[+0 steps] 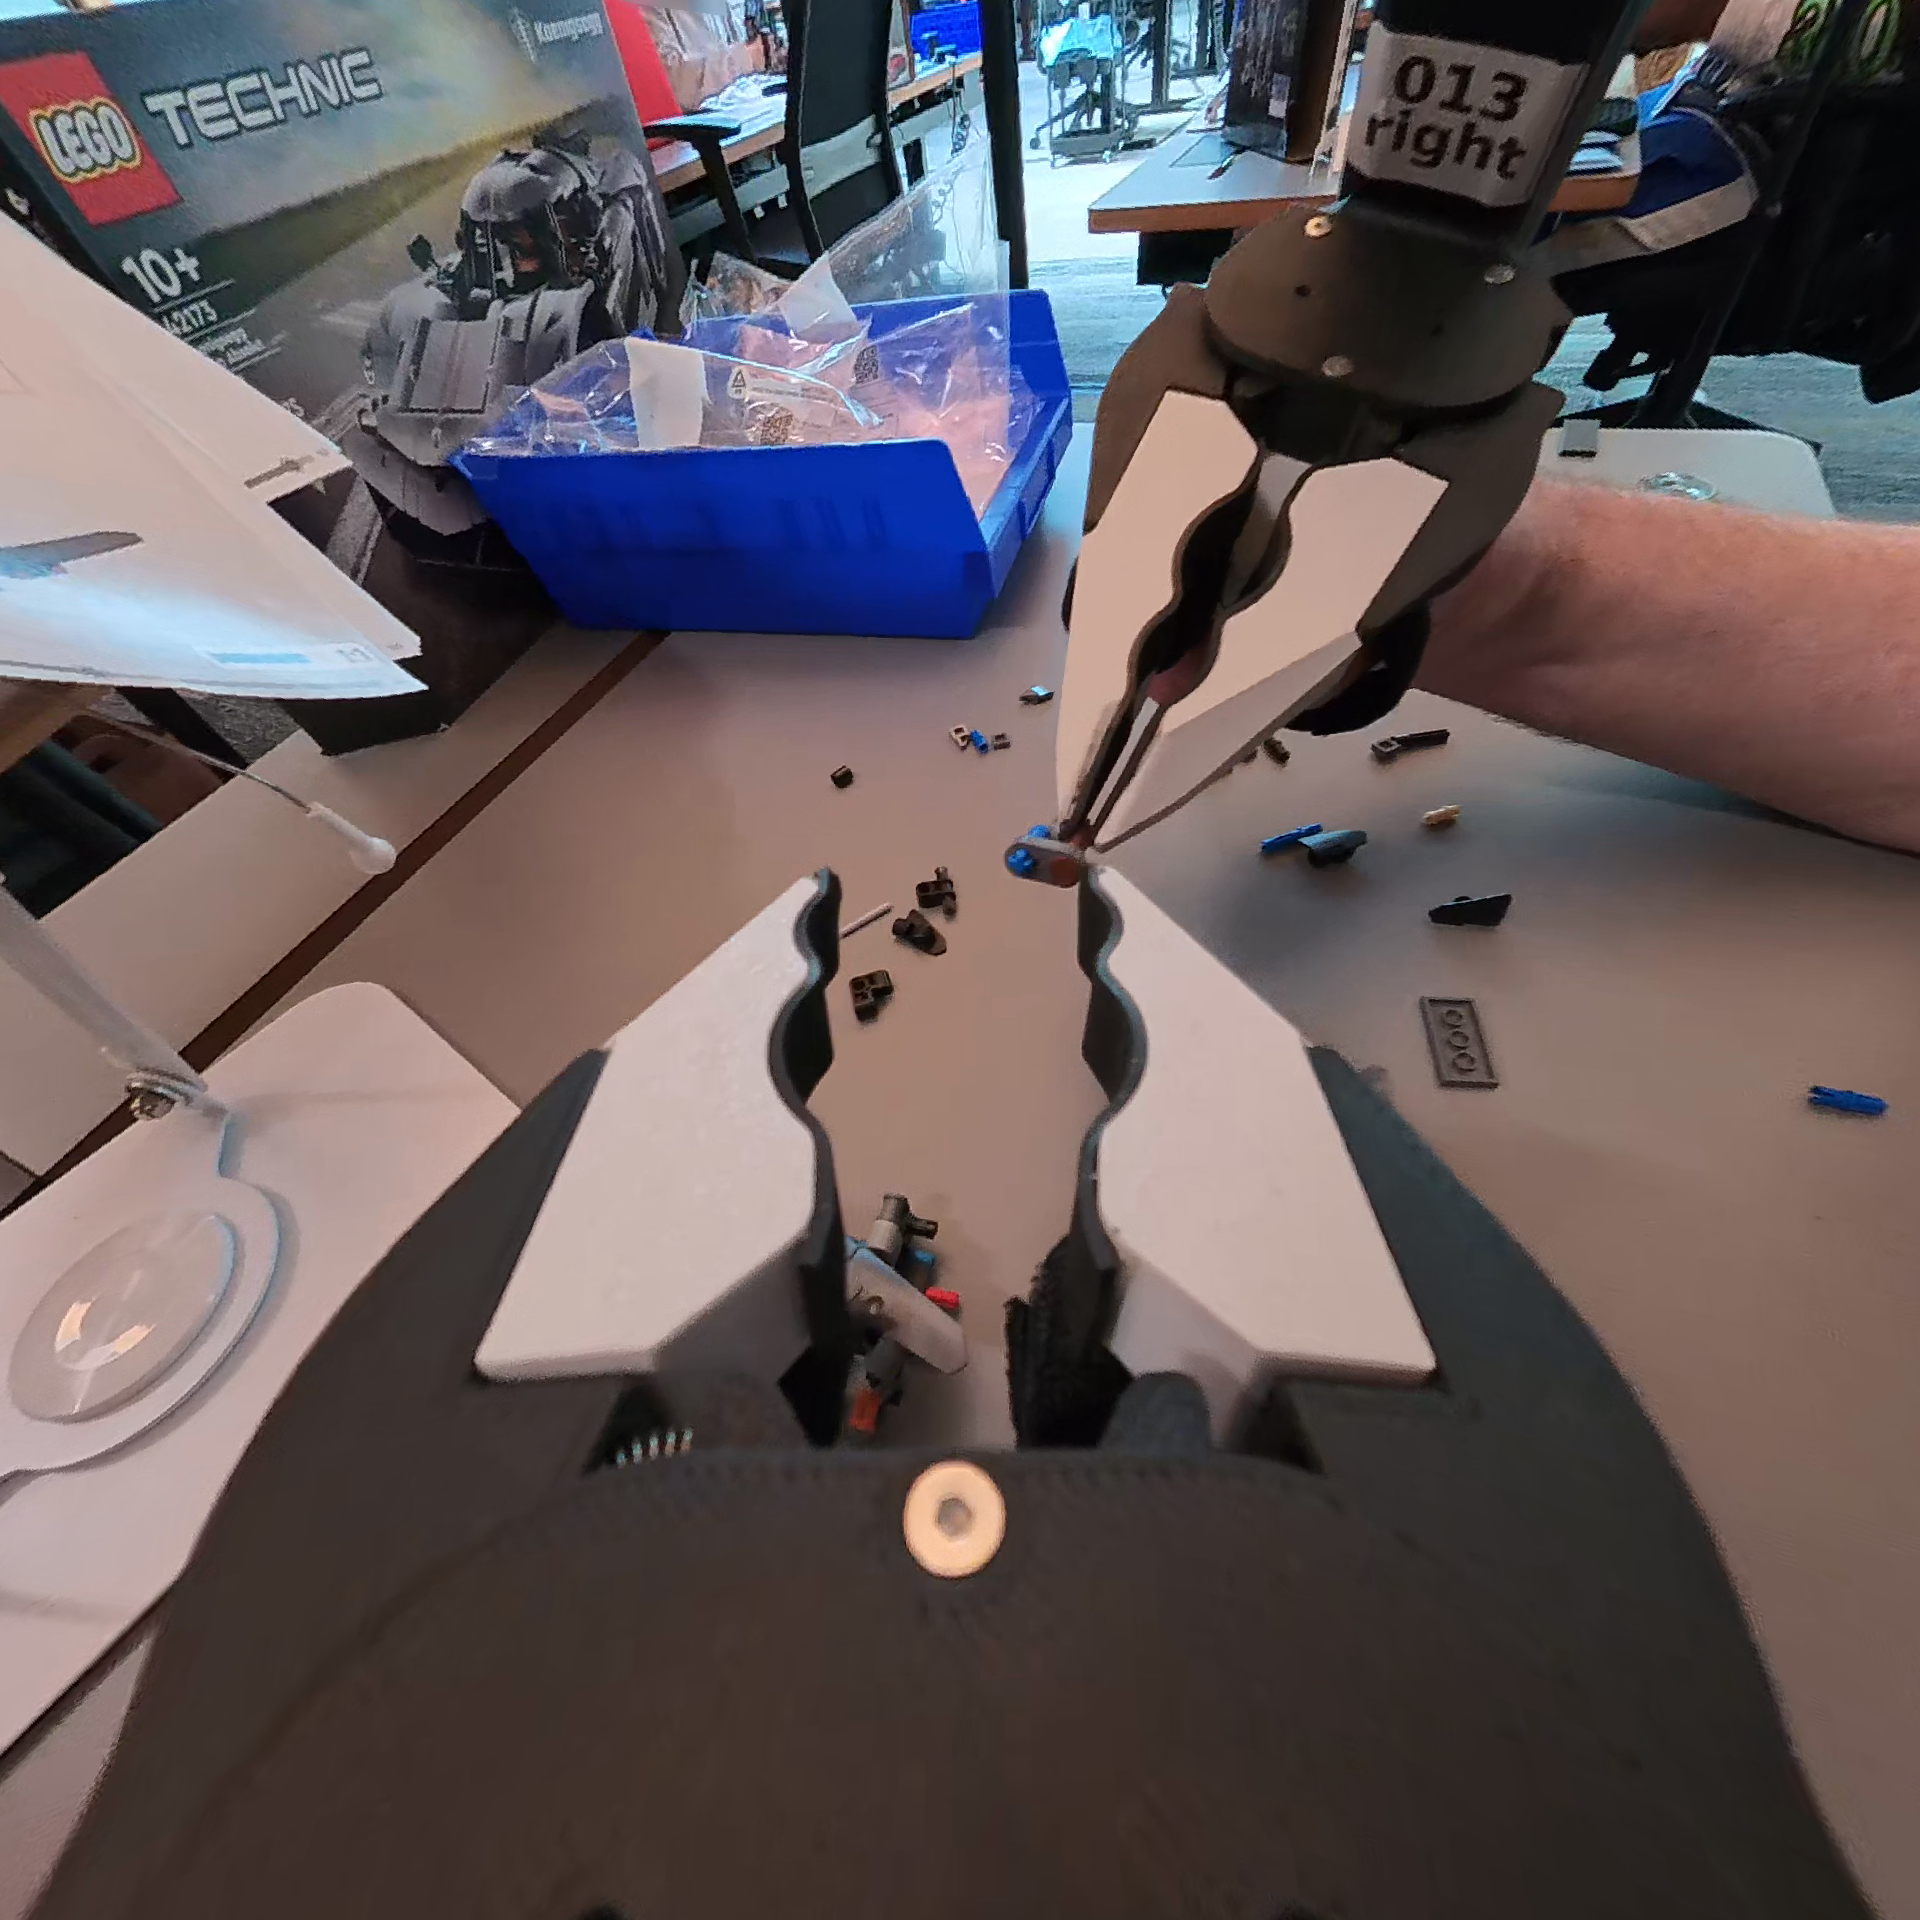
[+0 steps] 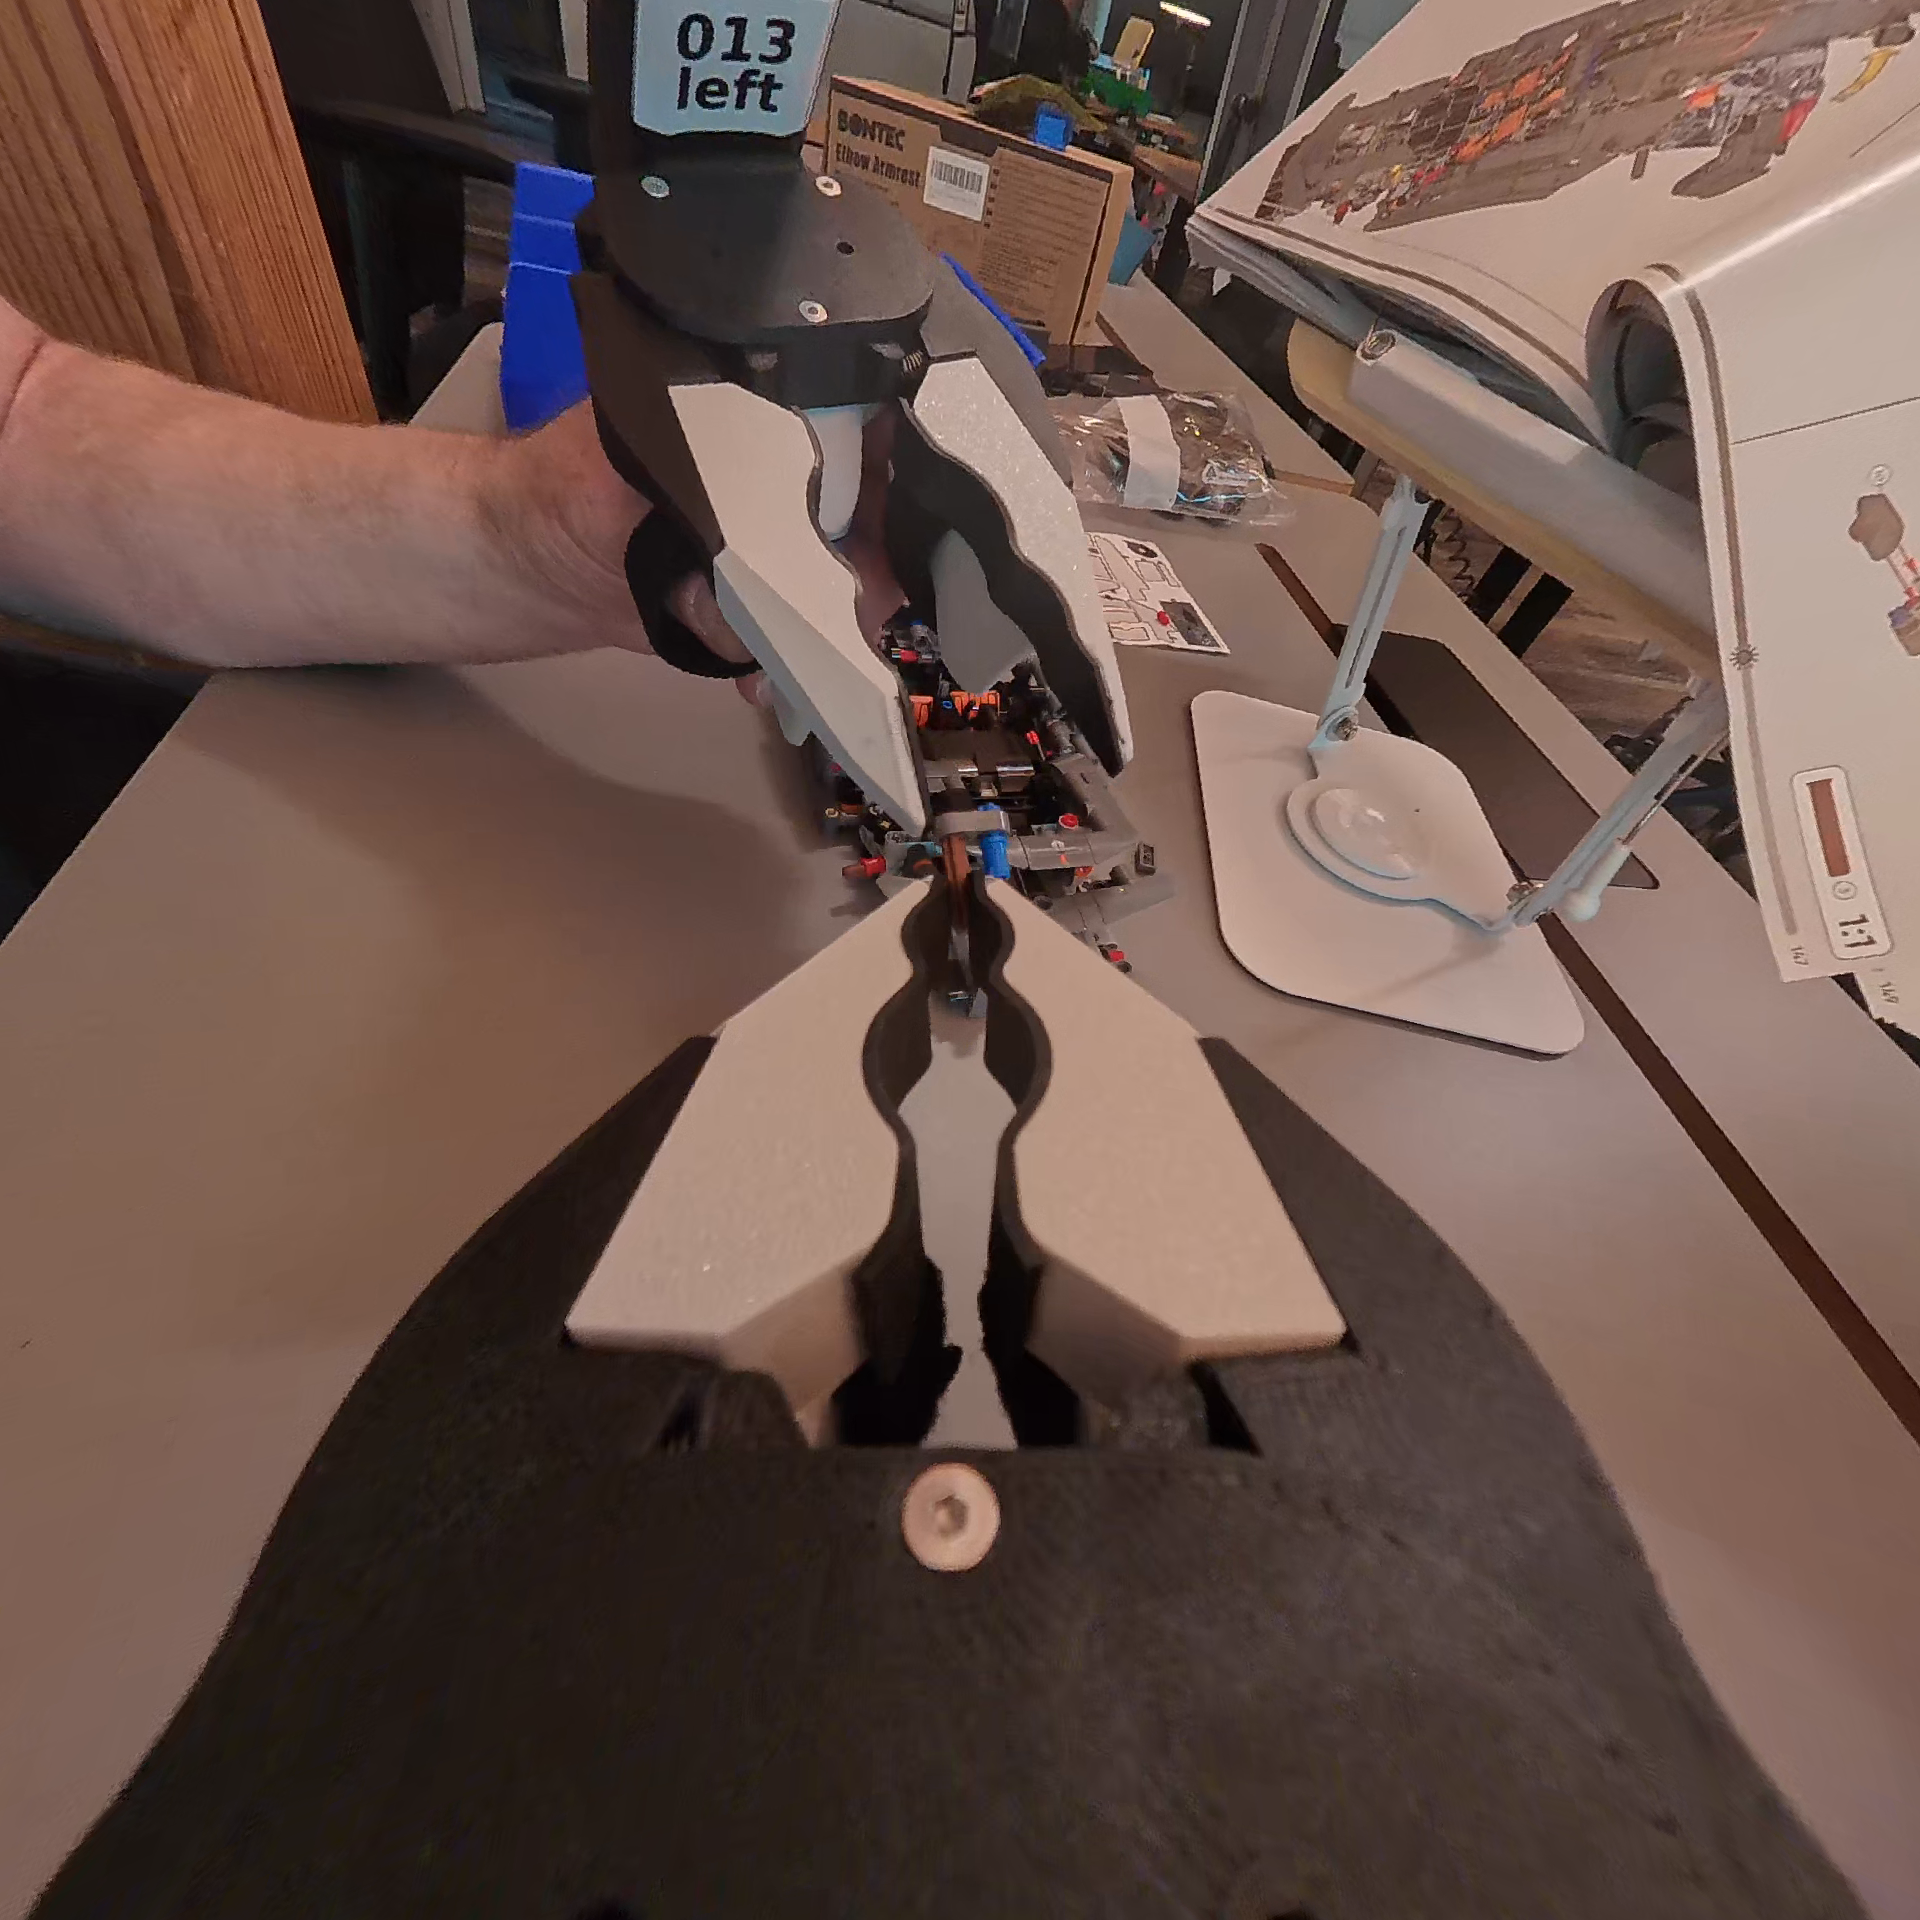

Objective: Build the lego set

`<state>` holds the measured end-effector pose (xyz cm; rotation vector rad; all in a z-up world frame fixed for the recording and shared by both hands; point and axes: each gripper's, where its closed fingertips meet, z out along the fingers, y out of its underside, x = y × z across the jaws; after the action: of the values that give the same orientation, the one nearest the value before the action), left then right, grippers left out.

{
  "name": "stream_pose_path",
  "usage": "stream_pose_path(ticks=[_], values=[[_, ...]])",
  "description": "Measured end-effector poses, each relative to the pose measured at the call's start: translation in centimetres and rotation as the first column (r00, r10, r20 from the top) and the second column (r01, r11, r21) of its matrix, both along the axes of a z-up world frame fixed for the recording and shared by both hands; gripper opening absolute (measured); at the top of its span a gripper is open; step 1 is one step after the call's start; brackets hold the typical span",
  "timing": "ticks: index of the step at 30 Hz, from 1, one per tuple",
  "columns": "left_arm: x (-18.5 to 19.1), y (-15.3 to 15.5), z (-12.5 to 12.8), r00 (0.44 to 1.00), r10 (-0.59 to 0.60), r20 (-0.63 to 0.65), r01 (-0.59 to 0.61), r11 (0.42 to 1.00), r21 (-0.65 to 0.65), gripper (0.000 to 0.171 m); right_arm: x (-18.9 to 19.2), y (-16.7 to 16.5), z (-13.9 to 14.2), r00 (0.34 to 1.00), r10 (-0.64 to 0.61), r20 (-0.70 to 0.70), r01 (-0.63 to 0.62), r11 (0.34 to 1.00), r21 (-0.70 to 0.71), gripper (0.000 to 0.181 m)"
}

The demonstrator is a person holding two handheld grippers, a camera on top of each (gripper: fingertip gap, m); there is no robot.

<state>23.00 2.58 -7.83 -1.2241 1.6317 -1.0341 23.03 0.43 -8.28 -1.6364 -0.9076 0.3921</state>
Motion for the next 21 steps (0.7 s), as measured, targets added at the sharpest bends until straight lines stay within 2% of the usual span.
stream_pose_path(ticks=[6,11,18,21], values=[[-0.2,0.1,0.0,1.000,-0.010,-0.005,0.010,1.000,-0.002,0.038,0.1,0.0,0.1,1.000,-0.001,0.007,0.001,1.000,0.010,0.000],[-0.4,-1.5,0.0,0.994,-0.105,-0.015,0.105,0.994,-0.005,0.037,0.0,0.0,-0.1,1.000,0.005,0.006,-0.005,1.000,0.002,0.000],[-0.3,-2.4,-0.4,0.990,-0.137,-0.025,0.138,0.990,0.018,0.014,-0.7,-0.2,-0.4,0.999,0.031,0.020,-0.031,1.000,-0.006,0.000],[-0.3,-2.4,-0.5,0.990,-0.139,-0.031,0.139,0.990,0.022,0.013,-0.7,-0.3,-0.3,0.999,0.037,0.017,-0.037,0.999,-0.003,0.000]])
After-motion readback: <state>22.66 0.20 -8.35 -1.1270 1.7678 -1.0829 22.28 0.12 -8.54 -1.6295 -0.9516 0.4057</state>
